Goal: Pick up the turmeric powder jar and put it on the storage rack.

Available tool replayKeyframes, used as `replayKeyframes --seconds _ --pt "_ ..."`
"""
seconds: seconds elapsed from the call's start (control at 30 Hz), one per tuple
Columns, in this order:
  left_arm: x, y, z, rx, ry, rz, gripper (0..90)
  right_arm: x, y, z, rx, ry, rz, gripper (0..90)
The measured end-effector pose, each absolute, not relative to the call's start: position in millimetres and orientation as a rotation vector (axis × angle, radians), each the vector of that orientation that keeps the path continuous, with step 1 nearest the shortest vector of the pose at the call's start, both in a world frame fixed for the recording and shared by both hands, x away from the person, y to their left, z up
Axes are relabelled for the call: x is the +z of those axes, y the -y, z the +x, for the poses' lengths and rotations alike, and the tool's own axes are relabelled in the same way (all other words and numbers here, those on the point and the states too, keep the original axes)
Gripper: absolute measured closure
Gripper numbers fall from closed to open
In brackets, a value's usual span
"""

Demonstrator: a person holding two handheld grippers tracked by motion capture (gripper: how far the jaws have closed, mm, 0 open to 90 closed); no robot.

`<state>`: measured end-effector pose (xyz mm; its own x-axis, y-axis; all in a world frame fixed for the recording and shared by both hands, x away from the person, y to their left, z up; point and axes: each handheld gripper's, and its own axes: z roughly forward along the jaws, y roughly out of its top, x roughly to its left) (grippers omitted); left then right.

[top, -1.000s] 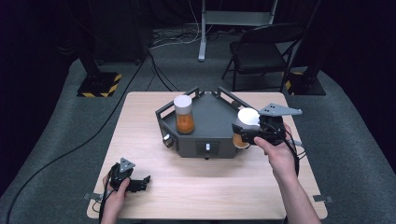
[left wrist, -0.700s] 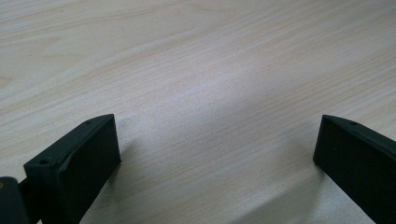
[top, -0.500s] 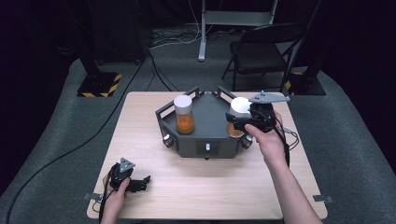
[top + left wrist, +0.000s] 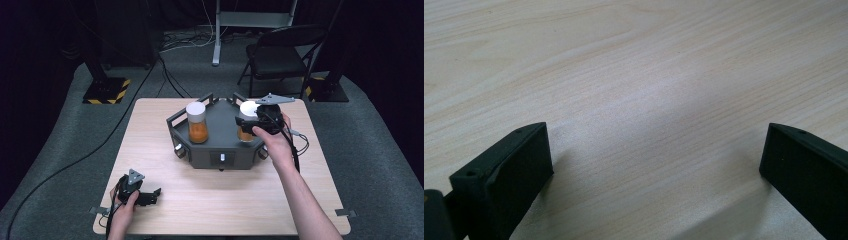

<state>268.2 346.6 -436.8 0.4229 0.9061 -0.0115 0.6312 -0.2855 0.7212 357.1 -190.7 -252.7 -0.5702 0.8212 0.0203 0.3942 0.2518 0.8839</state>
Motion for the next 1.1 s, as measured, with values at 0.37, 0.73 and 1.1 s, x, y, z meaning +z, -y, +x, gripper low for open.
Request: replayKeyframes --seconds 0.37,0.73,1.1 --pt "-436.8 -347.0 268.5 0.537 -1.292 2.025 0.0 -264.0 176.0 373.9 1.248 -2.069 1.136 29.3" --pt "-436.8 -347.0 268.5 0.537 -1.291 2.025 0.0 -269.0 169.2 383.3 1.231 -2.088 1.146 29.3" --pt "-436.8 -347.1 268.6 0.537 -1.291 2.025 0.0 -270.9 168.8 388.0 1.215 -2.102 1.164 29.3"
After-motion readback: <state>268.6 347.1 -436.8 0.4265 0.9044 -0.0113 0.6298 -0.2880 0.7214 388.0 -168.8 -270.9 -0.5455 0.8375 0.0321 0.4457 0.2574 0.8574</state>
